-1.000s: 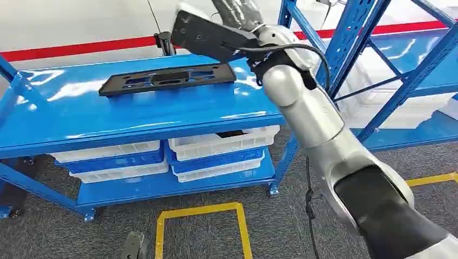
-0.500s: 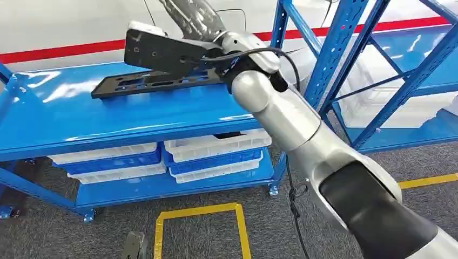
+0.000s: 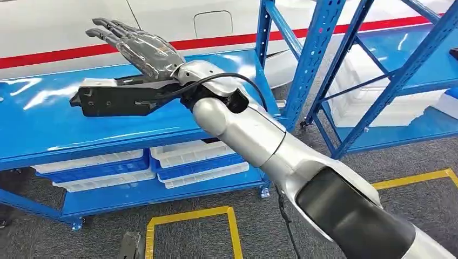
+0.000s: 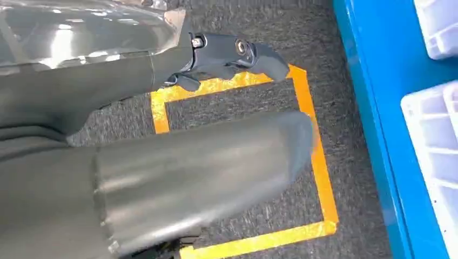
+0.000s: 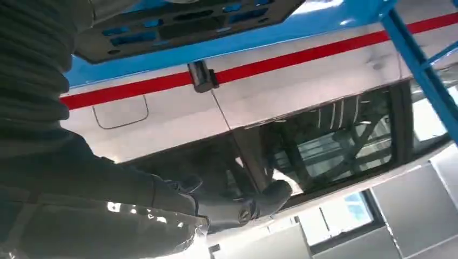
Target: Take the parts from the cabinet and place them on the table.
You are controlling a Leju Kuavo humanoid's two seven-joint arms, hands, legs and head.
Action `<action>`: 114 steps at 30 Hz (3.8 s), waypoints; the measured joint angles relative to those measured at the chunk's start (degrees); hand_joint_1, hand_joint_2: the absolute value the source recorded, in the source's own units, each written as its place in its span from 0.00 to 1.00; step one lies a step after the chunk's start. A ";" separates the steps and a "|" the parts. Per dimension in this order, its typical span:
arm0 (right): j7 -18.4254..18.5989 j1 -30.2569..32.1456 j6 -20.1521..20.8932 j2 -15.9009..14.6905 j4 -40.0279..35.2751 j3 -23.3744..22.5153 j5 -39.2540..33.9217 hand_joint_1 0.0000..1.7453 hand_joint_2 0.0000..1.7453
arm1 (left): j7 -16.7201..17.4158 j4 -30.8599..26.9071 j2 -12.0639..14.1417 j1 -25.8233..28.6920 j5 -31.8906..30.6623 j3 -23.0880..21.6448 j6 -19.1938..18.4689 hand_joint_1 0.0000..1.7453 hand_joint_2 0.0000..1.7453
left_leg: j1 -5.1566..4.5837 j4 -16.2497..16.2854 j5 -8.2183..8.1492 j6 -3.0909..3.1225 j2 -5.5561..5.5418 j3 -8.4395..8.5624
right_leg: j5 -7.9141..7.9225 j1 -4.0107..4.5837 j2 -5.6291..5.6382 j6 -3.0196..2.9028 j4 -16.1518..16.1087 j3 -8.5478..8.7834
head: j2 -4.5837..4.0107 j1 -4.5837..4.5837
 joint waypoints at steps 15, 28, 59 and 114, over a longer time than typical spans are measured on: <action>-0.26 1.35 0.00 1.03 1.73 0.11 1.16 0.00 1.00 | -0.13 0.15 -0.13 0.57 0.26 0.42 0.22 0.00 0.00 | 2.02 -1.88 -3.03 -4.11 0.38 5.13 | 3.15 -1.43 -2.24 2.98 0.15 -3.21 | 0.00 0.13; -0.53 1.53 -0.02 2.67 2.41 -0.37 2.15 0.00 1.00 | -0.35 0.15 0.65 1.27 1.31 0.48 0.31 0.00 0.00 | 1.89 -0.21 3.93 -3.08 0.21 -2.33 | -0.89 -1.09 -0.64 -0.09 -0.34 2.02 | 0.00 -0.16; -0.87 2.25 -0.68 0.92 2.95 -2.12 3.85 0.00 1.00 | -0.90 0.17 -0.13 0.77 1.44 0.63 -0.63 0.00 0.00 | 1.50 -2.83 -1.40 -3.20 0.23 4.22 | 4.21 -0.54 -1.22 0.69 -1.37 -2.84 | 0.00 -0.11; 12.02 15.50 -21.07 7.74 25.38 11.74 23.50 0.00 1.00 | 2.82 0.61 -4.15 -1.71 1.05 -3.78 -1.64 0.00 0.00 | 1.01 -2.73 -1.47 -3.63 0.20 4.51 | 4.22 -0.99 -1.30 0.71 -1.38 -2.45 | 0.00 -0.11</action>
